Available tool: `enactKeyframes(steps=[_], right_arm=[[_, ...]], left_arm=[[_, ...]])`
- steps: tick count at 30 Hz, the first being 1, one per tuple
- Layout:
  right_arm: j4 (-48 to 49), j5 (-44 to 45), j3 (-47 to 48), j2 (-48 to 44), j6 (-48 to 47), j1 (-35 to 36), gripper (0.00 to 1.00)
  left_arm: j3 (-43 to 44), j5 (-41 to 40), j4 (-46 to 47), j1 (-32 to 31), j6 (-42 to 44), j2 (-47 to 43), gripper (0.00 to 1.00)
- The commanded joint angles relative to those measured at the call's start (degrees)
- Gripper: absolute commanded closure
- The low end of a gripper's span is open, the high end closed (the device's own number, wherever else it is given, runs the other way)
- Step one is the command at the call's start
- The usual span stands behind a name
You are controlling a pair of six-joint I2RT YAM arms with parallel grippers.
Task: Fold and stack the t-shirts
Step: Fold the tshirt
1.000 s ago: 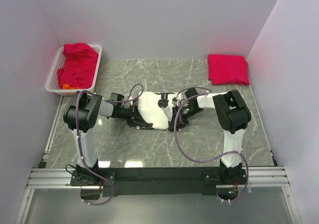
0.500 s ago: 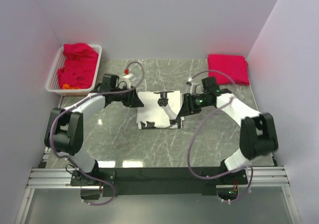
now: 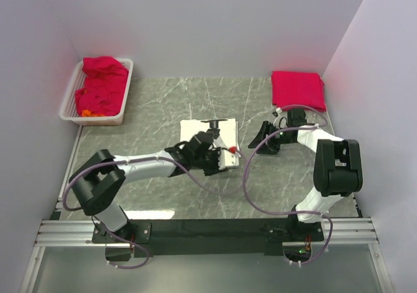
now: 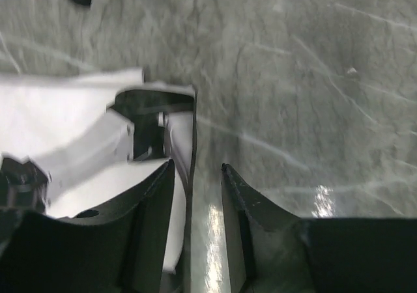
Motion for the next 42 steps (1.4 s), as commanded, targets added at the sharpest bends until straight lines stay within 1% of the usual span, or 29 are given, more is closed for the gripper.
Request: enactKeyframes(steps=[1, 3, 7, 11, 15, 16, 17, 18, 19, 21, 22, 24, 25, 28, 31, 38, 41, 42], right_arm=[[5.2, -1.1, -1.1, -1.2, 5.2, -0.1, 0.36], [5.7, -2.6, -1.7, -0.7, 5.5, -0.2, 0.35], [7.4, -4.8, -3.0, 0.0, 6.7, -0.2, 0.32], [8.6, -4.8, -4.4, 0.1, 7.1, -0.2, 0.27], [10.2, -5.0, -5.2, 0.7, 7.9, -0.3, 0.22], [10.4, -4.9, -5.3, 0.9, 8.2, -0.3, 0.21], [10.5, -4.8, -5.3, 1.6, 8.3, -0.3, 0.15], [10.8, -4.7, -5.2, 2.0, 8.6, -0.3, 0.14], [11.0, -4.5, -5.1, 2.6, 8.7, -0.3, 0.14], [11.2, -4.8, -4.1, 4.5, 9.2, -0.3, 0.13], [11.4, -5.1, -3.8, 5.1, 9.6, -0.3, 0.13], [12.0, -5.4, -3.1, 6.3, 10.2, -0.3, 0.11], [12.3, -5.6, -3.1, 6.4, 11.1, -0.3, 0.1], [15.5, -4.9, -4.3, 5.1, 14.6, -0.2, 0.09], [20.0, -4.9, -5.5, 4.3, 19.1, 0.1, 0.08], [29.3, -2.8, -6.9, 7.4, 29.8, 1.3, 0.06], [37.6, -1.1, -8.9, 8.0, 38.0, 1.4, 0.05], [39.1, -0.9, -9.2, 8.6, 39.4, 2.9, 0.05]], left_arm=[[-0.2, -6.2, 8.1, -3.1, 8.7, 3.3, 0.59], [0.2, -7.5, 10.3, -4.6, 9.8, 4.9, 0.59], [1.1, -9.3, 11.4, -5.4, 13.1, 9.6, 0.59], [1.6, -11.7, 12.3, -5.5, 15.3, 13.2, 0.59], [1.2, -13.7, 13.9, -5.5, 15.5, 15.6, 0.64], [1.6, -13.5, 13.3, -5.5, 15.1, 15.8, 0.69], [2.2, -13.3, 12.9, -5.4, 15.0, 16.0, 0.73], [2.3, -12.8, 12.7, -5.4, 14.8, 16.2, 0.75], [2.5, -12.5, 12.5, -5.3, 14.7, 16.1, 0.81], [3.1, -11.1, 12.2, -5.1, 14.3, 15.9, 0.88], [3.9, -10.5, 11.2, -4.9, 13.5, 15.9, 0.94], [4.9, -8.3, 10.0, -4.1, 12.5, 15.1, 0.99], [6.0, -5.2, 9.2, -3.6, 11.1, 14.6, 0.99], [8.6, 0.0, 7.2, -1.1, 7.0, 13.1, 0.99], [11.1, 3.0, 4.7, 0.6, 4.6, 13.3, 0.99], [13.1, 5.4, 4.6, 1.6, 2.3, 12.9, 0.99], [14.9, 5.9, 4.1, 2.0, 1.2, 13.5, 0.99], [15.3, 6.0, 4.5, 2.0, 0.7, 13.6, 0.99]])
